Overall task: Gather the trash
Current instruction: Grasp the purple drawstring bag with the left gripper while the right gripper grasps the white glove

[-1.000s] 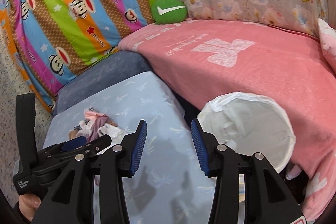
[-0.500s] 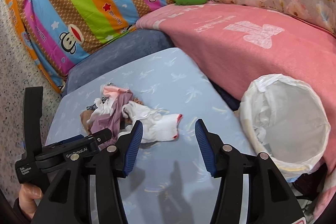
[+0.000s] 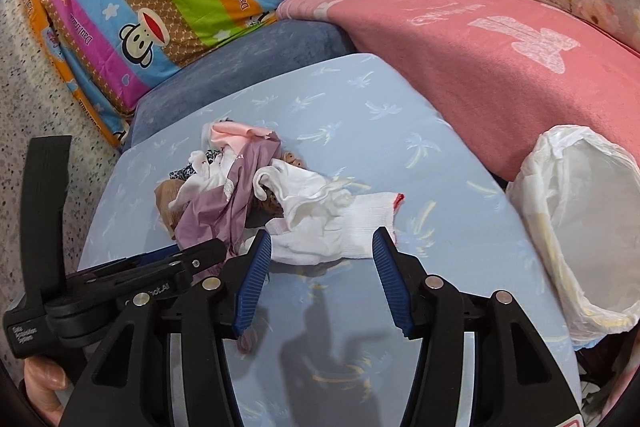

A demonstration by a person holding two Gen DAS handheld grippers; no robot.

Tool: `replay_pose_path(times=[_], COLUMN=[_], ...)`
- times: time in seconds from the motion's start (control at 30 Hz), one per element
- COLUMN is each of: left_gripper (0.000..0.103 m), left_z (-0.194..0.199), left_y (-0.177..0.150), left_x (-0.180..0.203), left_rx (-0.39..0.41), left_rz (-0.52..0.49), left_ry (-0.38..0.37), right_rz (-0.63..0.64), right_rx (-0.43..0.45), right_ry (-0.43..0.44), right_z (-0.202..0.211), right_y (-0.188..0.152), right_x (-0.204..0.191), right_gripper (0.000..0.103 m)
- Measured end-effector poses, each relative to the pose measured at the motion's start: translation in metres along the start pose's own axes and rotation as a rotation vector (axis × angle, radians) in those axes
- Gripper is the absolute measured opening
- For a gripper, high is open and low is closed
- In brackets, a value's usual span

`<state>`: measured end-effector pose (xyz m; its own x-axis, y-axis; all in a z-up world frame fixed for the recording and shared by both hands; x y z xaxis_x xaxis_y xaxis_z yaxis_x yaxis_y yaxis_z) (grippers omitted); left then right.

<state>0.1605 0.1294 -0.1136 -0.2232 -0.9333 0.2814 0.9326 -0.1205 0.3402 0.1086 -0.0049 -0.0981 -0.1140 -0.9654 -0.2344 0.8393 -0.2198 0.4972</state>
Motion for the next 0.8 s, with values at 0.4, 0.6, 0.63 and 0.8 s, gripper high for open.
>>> replay_pose_path(times=[0.4, 0.6, 0.63, 0.8], left_gripper=[0.004, 0.004, 0.004, 0.004], left_z=[0.019, 0.028, 0.031, 0.045], left_y=[0.000, 0.003, 0.004, 0.007], left_x=[-0.011, -0.007, -0.006, 0.004], left_rx=[0.034, 0.057, 0.063, 0.098], left_rz=[-0.018, -0.031, -0.033, -0.053], left_ry=[-0.019, -0.010, -0.011, -0.018], right_rz=[0.041, 0.055, 0.054, 0.053], right_rx=[-0.068, -0.121, -0.121, -0.070], right_ry=[0.006, 0.013, 0.015, 0.014], right_z=[-0.045, -0.064, -0.064, -0.047], right_y=[0.010, 0.009, 0.009, 0.011], right_x=[-0.019, -0.024, -0.024, -0.019], right_gripper=[0.052, 0.011, 0.009, 0.006])
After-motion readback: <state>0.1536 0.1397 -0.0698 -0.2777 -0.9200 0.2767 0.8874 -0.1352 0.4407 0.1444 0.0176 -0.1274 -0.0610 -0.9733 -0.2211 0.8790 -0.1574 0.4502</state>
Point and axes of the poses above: each gripper's, at about its wrist camera, not at the fingertips, and z roughly against the way its jaws point, x to its right, y to its top, the point moved 2 cm from there along -z, roughly the way its jaws point, and after that the axes turned 8 degrees about -x, right-handed, at the moved point
